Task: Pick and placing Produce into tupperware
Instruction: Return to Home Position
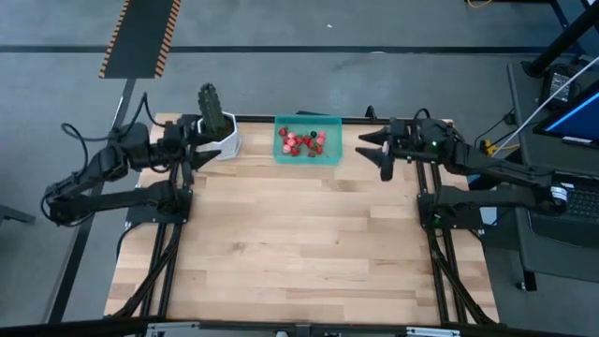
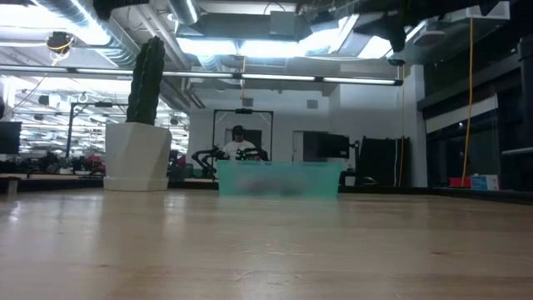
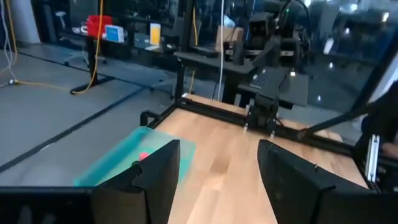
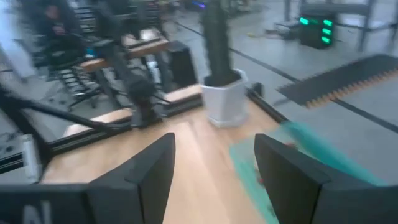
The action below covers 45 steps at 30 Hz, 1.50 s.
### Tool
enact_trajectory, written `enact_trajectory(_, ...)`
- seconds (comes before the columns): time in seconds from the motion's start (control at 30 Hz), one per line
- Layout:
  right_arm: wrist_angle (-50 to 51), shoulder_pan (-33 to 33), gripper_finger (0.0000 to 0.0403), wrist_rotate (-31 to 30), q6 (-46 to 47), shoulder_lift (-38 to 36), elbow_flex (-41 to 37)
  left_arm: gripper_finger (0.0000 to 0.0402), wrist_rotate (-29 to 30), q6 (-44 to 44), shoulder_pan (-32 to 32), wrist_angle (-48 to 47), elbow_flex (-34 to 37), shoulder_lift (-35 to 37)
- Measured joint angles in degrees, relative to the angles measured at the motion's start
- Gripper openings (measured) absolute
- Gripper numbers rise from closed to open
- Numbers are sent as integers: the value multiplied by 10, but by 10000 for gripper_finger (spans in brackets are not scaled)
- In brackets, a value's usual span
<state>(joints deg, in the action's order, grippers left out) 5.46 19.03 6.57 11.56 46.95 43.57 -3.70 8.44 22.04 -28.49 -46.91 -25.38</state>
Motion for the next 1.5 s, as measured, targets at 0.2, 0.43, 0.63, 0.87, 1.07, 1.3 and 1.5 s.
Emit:
enact_trajectory(0.2,9,52,222,10,22,26,0,208,2,44,0,92,98,57)
enact_trajectory(0.43,25,57,222,27,33,51,0,204,-13,55,0,170,172,92)
enact_trajectory(0.63,47,51,222,35,32,32,-14,204,-19,72,0,178,214,129)
enact_trajectory(0.87,-128,45,222,101,58,-61,-168,204,-41,85,0,223,286,184)
enact_trajectory(1.07,-180,44,222,103,76,-124,-254,204,-48,90,0,263,326,196)
enact_trajectory(1.3,-199,44,222,103,58,-180,-308,204,-49,91,0,298,362,196)
enact_trajectory(1.5,-201,36,222,100,38,-254,-356,204,-50,105,0,323,375,196)
